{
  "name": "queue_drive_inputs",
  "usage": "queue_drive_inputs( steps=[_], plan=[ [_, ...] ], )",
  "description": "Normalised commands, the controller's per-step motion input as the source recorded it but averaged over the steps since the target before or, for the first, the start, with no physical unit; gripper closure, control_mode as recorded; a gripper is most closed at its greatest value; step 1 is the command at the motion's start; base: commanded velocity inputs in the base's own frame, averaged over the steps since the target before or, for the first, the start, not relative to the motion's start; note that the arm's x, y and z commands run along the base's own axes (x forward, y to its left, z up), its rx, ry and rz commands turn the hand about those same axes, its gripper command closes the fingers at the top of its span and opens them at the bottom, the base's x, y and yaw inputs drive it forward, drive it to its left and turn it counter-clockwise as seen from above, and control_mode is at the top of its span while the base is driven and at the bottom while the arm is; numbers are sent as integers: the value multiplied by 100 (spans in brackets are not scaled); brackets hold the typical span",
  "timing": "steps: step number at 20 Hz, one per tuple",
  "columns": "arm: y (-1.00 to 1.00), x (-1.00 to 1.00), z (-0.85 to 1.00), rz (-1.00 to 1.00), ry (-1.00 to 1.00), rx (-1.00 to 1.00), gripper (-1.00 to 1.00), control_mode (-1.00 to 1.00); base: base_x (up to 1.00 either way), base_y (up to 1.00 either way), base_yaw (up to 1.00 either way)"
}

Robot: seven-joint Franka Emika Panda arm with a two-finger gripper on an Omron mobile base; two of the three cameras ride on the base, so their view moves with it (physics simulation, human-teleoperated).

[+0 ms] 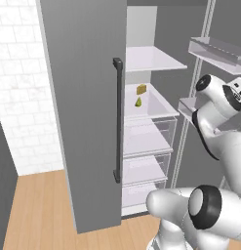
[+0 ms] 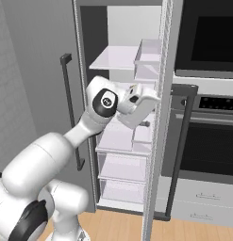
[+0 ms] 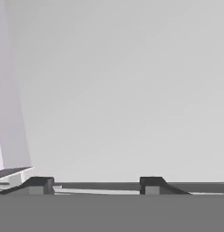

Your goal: Grab a lemon wedge from the fridge and one ice cube from the ice bowl, and put them in the glass of lemonade.

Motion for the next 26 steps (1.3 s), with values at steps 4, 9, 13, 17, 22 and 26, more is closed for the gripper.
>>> queue_drive_inputs(
  steps=[4, 9, 13, 17, 22, 26],
  plan=[
    [-22, -14, 0, 0, 0, 0, -100, -100, 0, 0, 0],
    [8, -36, 10, 0, -1, 0, -100, -100, 0, 0, 0],
    [61, -48, 23, 0, -22, 11, -100, -100, 0, 0, 0],
    [91, -32, 22, 4, -36, 23, -100, -100, 0, 0, 0],
    [100, -21, 5, 14, -33, 32, -100, -100, 0, 0, 0],
    [96, -6, 0, 32, -23, 45, -100, -100, 0, 0, 0]
  ],
)
